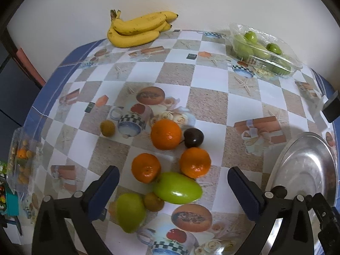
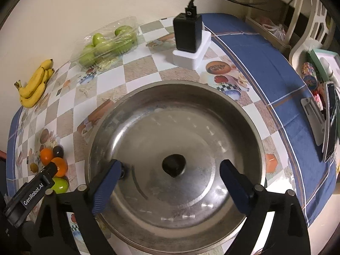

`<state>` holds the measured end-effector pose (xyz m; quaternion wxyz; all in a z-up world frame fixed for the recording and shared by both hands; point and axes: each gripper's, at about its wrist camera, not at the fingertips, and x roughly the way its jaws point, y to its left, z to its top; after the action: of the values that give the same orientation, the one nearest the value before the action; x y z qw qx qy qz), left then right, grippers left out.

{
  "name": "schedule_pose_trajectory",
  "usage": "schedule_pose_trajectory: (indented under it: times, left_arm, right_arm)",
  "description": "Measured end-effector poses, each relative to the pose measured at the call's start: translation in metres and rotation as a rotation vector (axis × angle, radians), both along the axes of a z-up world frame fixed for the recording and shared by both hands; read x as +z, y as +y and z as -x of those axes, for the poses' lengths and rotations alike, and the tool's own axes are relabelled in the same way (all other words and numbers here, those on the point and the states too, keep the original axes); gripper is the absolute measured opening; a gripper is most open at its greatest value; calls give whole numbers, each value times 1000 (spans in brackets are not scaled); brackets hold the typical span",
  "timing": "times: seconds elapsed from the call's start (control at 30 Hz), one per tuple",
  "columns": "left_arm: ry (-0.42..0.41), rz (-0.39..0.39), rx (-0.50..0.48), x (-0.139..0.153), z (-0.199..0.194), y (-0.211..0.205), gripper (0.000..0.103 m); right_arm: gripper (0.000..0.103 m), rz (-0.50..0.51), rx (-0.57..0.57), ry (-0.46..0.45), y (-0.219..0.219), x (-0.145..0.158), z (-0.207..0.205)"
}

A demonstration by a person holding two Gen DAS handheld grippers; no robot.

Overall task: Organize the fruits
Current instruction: 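Move both open tools back to the fruit cluster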

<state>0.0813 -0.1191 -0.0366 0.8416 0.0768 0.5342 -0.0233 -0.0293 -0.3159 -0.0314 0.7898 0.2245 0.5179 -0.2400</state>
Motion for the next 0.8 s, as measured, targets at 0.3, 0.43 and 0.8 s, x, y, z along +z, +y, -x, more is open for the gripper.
schedule_pose_trajectory:
  times: [0.3,0.43,0.8]
  left_arm:
    - [-59,42,26,13,2,27,103]
    - [-76,69,35,18,3,40,103]
    - [-105,143,60,32,-1,79,103]
  right_arm:
    - [96,36,73,-14,19,2,-10]
    - [96,29,97,-25,33,1,-14]
    - [96,-70,199,-96,78,6,-31]
